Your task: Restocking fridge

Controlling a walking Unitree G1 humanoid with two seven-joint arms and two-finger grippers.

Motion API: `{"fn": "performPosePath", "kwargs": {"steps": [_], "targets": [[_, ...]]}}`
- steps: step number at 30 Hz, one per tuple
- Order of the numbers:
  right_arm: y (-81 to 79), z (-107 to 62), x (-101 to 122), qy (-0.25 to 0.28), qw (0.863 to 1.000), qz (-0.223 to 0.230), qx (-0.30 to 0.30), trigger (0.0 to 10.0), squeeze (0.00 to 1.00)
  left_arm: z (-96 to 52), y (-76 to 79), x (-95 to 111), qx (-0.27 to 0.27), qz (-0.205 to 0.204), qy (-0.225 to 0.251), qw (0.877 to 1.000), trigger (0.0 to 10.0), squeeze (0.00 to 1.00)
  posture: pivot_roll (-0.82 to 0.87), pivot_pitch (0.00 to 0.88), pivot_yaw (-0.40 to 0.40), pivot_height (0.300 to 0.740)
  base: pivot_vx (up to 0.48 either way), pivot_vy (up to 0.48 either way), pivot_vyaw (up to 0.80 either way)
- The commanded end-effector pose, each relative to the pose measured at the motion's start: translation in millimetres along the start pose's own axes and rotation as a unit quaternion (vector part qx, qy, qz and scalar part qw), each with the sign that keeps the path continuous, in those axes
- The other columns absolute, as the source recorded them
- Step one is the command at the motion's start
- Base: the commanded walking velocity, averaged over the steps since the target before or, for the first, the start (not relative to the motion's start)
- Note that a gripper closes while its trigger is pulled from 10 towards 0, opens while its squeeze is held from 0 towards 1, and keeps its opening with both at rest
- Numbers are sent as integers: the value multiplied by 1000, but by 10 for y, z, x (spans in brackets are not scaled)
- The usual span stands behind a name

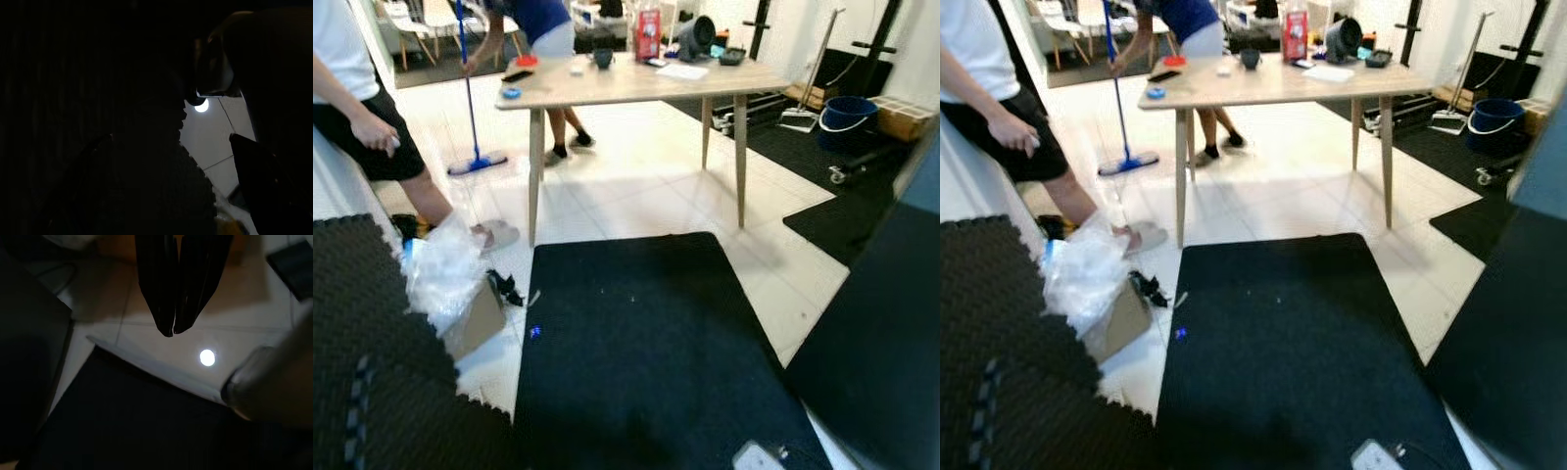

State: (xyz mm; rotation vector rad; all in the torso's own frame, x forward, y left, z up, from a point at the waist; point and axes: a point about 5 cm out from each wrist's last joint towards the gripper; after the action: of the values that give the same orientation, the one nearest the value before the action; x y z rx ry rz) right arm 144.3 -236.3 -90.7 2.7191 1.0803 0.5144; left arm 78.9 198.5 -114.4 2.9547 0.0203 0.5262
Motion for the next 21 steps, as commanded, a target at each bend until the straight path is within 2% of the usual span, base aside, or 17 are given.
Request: {"fn": "performPosePath", "kwargs": {"steps": [1, 21], "targets": [[31, -18, -91, -15, 1000, 0, -4, 10000, 0, 46, 166, 48, -32, 4, 9, 999, 10000, 0, 13, 0, 8, 740, 480, 0, 0], [41, -19, -92, -15, 1000, -1, -6, 10000, 0, 48, 171, 53, -34, 5, 10, 999, 10000, 0, 11, 0, 8, 740, 466, 0, 0]]}}
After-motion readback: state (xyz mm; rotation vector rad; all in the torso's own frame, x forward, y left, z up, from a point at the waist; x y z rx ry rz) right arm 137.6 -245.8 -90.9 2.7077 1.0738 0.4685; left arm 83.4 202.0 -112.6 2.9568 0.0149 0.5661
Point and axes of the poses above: a point about 5 cm out from each wrist's last joint towards the gripper, its own z axis pointing out of the wrist towards the gripper, its own x axis along the axis of the wrist's last joint, y = z × x, and after that the axes turned 4 degrees about -z, right-handed
